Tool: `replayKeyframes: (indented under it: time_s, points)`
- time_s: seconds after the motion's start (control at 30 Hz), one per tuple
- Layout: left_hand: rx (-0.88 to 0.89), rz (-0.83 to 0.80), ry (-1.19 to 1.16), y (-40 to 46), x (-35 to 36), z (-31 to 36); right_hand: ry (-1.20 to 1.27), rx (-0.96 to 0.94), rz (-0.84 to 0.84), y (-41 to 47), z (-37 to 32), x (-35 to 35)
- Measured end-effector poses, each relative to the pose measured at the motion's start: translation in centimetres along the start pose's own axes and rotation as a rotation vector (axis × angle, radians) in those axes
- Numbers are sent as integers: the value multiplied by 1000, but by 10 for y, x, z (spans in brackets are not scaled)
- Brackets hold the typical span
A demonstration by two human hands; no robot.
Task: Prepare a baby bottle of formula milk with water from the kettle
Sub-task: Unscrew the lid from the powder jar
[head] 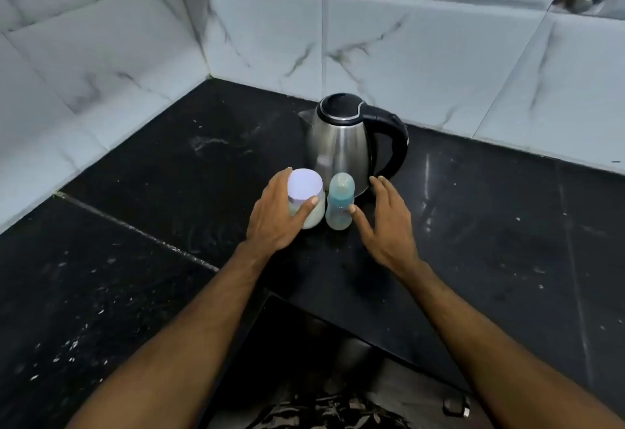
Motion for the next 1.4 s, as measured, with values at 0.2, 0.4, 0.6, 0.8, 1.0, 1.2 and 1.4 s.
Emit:
replayKeyframes:
  time_s: [0.2, 0.4, 0.6, 0.8, 1.0, 1.2, 1.4]
  points:
    - [-19, -22, 31, 7, 12, -4, -25, 57, -54, -21, 9, 13]
    - [-87, -43, -26, 20, 22, -11, -18, 87, -77, -26, 11, 17]
    - [-131, -42, -109, 17, 3, -20, 13, 118, -83, -35, 10, 18]
    - [-155, -85, -187, -28, -32, -29, 166, 132, -59, -56, -12, 22]
    - [-177, -89, -258, -58, -35, -41, 218, 147, -114, -69, -25, 37]
    - [-165, -86, -291, -60, -30, -42, 261, 124, -102, -60, -41, 42]
    - [-215, -105, -307, -67, -26, -50, 324, 98, -96, -46, -64, 45]
Point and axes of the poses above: each hand's wrist, its own y-axis towards the middle knuckle, its own x-axis out of the palm, z = x × y, the point moved 7 cm from there along y, towards the middle knuckle, and after that the axes turned 12 degrees about z, right-handed, at the moved point
